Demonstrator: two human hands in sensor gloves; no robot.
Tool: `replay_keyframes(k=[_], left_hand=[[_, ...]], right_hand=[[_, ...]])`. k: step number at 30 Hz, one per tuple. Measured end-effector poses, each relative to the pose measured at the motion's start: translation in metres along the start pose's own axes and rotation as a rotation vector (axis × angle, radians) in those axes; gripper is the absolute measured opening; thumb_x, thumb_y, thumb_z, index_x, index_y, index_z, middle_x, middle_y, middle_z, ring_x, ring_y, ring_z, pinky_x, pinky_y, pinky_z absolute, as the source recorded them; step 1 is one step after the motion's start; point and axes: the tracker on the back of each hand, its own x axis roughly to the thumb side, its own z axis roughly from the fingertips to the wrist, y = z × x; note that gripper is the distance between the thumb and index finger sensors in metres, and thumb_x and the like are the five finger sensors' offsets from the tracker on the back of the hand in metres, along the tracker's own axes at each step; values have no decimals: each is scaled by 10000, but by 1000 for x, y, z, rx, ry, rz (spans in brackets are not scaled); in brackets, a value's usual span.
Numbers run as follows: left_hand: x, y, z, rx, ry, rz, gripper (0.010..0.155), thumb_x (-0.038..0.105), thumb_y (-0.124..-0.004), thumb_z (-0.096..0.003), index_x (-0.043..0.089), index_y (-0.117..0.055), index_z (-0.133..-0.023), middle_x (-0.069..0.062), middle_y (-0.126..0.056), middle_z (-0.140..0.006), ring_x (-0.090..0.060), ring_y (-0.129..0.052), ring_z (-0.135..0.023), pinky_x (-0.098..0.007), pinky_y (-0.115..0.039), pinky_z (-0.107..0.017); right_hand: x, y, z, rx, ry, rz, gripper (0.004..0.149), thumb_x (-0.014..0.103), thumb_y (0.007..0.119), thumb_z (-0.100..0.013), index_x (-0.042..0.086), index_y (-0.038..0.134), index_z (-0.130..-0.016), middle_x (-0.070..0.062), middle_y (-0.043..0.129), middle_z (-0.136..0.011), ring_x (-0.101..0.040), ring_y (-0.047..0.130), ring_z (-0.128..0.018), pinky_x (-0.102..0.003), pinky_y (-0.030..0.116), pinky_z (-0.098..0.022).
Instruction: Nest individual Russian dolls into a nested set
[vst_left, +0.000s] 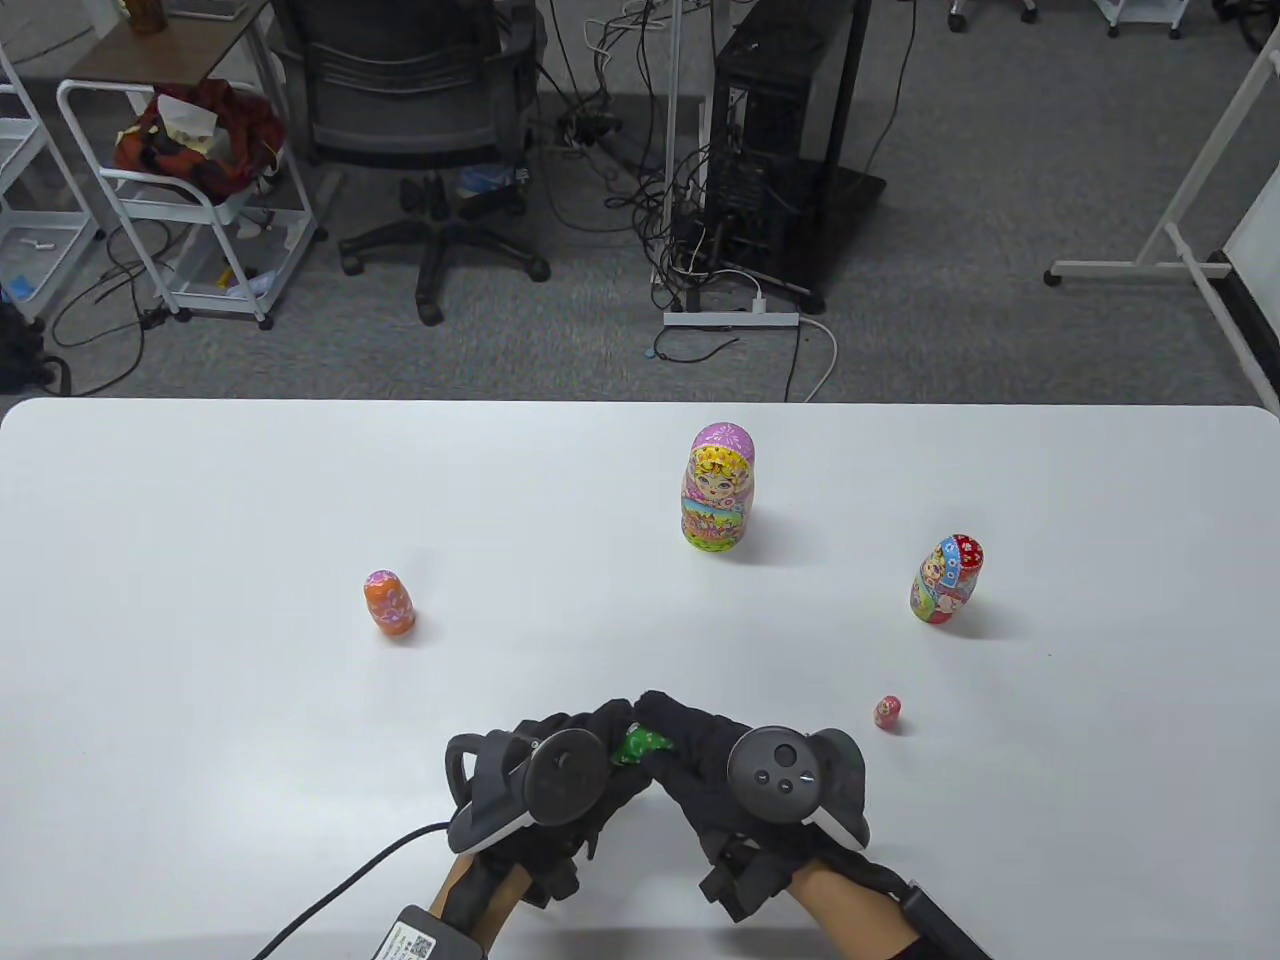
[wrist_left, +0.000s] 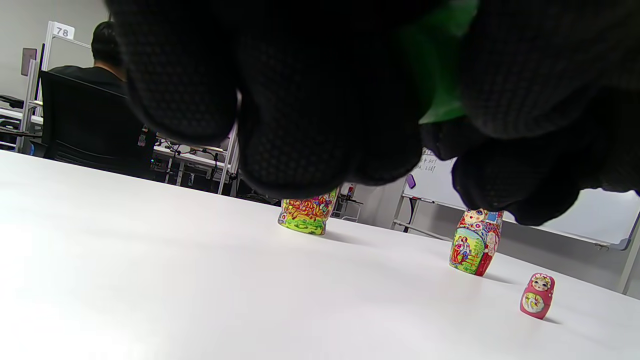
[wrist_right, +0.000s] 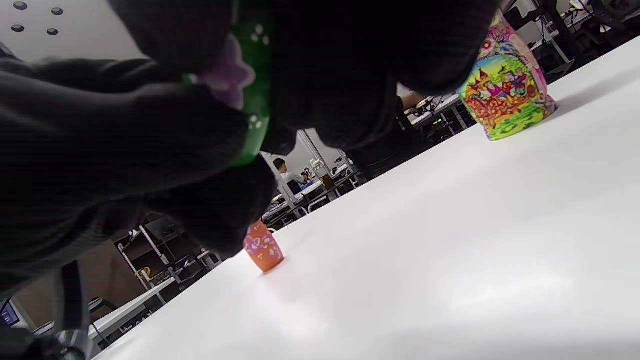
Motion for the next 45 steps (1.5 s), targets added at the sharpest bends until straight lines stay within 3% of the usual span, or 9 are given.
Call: replay_keyframes(k=[8,16,26,32,36,38,41,43,45], left_hand=[[-18,5,1,36,93,101,698,630,-833,-355,185,-813,-893,71,-1061,-604,-68,-1072,-461,-380,-915,-489],[-37,0,0,44,173,121,706,631,-816,-362,197,-776,-917,59,-1033,-667,-90,-1054,-524,-400,-886,-518],[-44,0,3,46,194,107,708,626,-819,-361,202,-766,-925,42,-1025,-705,-112,-1052,-561,-416,-874,-529],[-41,-1,2,40,177,92,710,621,-819,-362,208,-754,-935,44,-1018,-722,-112,-1048,-579,-416,-871,-535],[-40,-4,2,25,175,89,708,614,-820,-364,212,-746,-943,43,-1012,-737,-115,-1046,-590,-419,-868,-539],[-38,-4,2,22,174,95,704,610,-828,-360,220,-750,-942,44,-1013,-740,-116,-1047,-594,-419,-868,-540],[-36,-4,2,21,163,108,704,606,-845,-350,224,-759,-935,46,-1014,-742,-114,-1047,-599,-416,-868,-545],[-34,-4,1,15,155,111,708,606,-857,-340,226,-764,-930,48,-1015,-741,-112,-1046,-600,-414,-868,-547],[-32,-5,1,5,149,112,710,608,-864,-333,228,-767,-925,52,-1015,-738,-109,-1047,-599,-412,-868,-549]], right_hand=[[-6,-3,0,-50,53,8,549,475,732,-466,289,560,-953,2,860,-870,-206,960,-687,-407,814,-518],[-17,18,-3,129,107,438,603,479,812,-445,273,548,-947,-15,829,-864,-238,907,-682,-463,759,-565],[-13,49,-2,331,89,623,551,464,824,-451,294,661,-950,-46,822,-856,-240,891,-662,-489,740,-577],[-18,49,-3,346,113,594,562,474,824,-449,335,628,-958,-43,806,-884,-251,885,-684,-494,735,-581],[-25,14,-9,300,174,510,773,594,768,-436,329,373,-1046,-65,719,-969,-274,838,-754,-507,709,-600],[-32,-16,-11,179,227,476,700,582,739,-455,350,426,-1037,-77,691,-997,-289,819,-786,-509,701,-606],[-65,-69,-5,-70,459,472,521,495,730,-495,371,594,-982,-83,669,-1022,-299,799,-818,-498,698,-610],[-93,-82,-1,-89,633,467,484,450,730,-509,383,614,-974,-99,645,-1038,-312,782,-833,-501,686,-614],[-124,-84,6,5,779,458,481,435,724,-518,410,597,-982,-105,629,-1054,-316,773,-847,-500,681,-619]])
